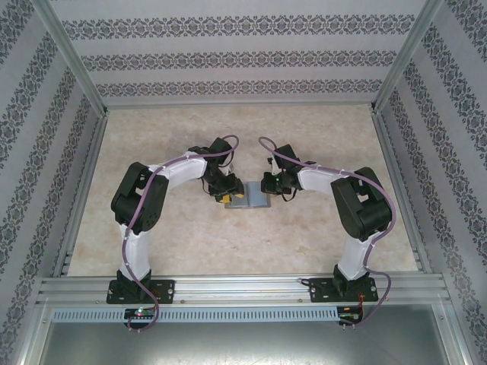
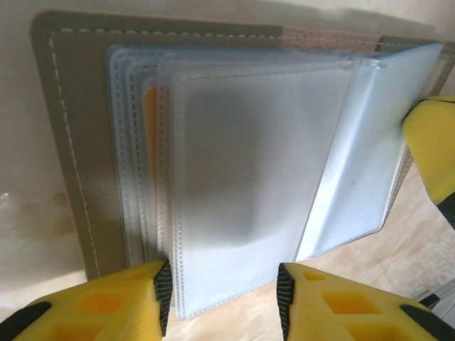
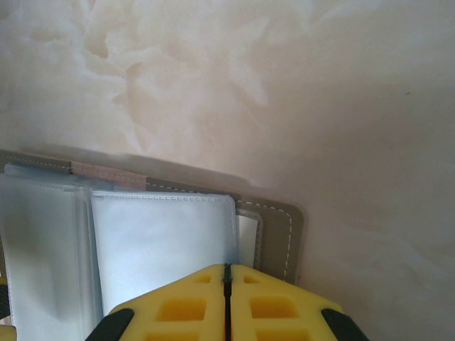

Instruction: Take the credit cards out of the card holder

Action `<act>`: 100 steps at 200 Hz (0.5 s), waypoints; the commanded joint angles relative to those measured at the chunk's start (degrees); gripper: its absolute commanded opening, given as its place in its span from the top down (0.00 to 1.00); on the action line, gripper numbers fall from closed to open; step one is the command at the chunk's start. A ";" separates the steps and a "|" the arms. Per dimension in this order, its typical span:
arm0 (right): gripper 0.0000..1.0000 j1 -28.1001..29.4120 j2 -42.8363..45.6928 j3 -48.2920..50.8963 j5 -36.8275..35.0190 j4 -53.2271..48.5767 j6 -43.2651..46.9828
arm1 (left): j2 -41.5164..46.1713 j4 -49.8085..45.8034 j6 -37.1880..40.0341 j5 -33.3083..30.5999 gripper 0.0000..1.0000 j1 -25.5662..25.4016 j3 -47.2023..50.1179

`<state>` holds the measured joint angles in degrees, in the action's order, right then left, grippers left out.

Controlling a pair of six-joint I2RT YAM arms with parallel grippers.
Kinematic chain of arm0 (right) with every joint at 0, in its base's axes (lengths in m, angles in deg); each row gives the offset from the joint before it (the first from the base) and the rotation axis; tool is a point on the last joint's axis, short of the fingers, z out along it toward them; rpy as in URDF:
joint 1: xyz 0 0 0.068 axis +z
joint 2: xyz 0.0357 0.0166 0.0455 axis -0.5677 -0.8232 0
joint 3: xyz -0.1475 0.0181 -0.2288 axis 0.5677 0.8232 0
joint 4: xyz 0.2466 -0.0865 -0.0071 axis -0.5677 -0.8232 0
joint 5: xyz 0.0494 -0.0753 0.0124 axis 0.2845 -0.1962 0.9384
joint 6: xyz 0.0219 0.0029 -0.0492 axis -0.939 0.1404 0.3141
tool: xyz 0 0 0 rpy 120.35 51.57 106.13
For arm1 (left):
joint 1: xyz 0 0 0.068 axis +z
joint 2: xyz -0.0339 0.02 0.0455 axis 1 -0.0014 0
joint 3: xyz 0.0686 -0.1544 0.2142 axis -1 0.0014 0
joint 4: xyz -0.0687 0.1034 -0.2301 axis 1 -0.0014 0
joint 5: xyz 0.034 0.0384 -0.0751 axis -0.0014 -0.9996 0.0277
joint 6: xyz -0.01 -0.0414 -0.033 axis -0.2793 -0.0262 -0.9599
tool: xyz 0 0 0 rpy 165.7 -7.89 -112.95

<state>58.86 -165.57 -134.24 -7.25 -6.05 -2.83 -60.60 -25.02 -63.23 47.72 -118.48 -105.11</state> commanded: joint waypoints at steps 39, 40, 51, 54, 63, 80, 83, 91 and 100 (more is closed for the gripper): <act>0.90 0.40 -2.02 -0.05 -1.53 -3.78 0.80 | 1.82 4.81 0.93 5.05 0.58 -0.63 -0.43; 0.90 0.37 -2.01 -0.03 -1.57 -3.83 0.80 | 1.82 4.79 0.93 5.06 0.58 -0.67 -0.41; 0.90 0.39 -2.06 -0.09 -1.52 -3.84 0.80 | 1.82 5.50 0.75 5.60 0.58 -0.63 -0.23; 0.90 0.34 -2.08 -0.02 -1.53 -3.81 0.74 | 1.82 5.89 0.70 6.07 0.58 -0.61 -0.10; 0.90 0.45 -2.09 -0.09 -1.58 -3.79 0.72 | 1.91 7.00 0.17 7.14 0.58 -0.62 0.21; 0.90 0.37 -2.16 -0.15 -1.54 -3.78 0.72 | 2.06 9.42 -0.62 9.27 0.57 -0.62 0.83; 0.90 0.42 -2.17 -0.12 -1.53 -3.78 0.78 | 2.04 9.68 -0.64 9.44 0.57 -0.62 0.84; 0.90 0.34 -2.10 -0.11 -1.60 -3.85 0.68 | 2.01 10.30 -0.72 9.91 0.57 -0.71 0.85; 0.90 0.36 -2.00 -0.02 -1.63 -3.79 0.63 | 1.98 10.72 -0.68 10.16 0.57 -0.80 0.76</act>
<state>58.86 -165.62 -134.35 -7.25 -6.23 -2.83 -60.56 -18.22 -63.27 54.72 -118.48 -105.00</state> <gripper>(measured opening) 0.097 0.431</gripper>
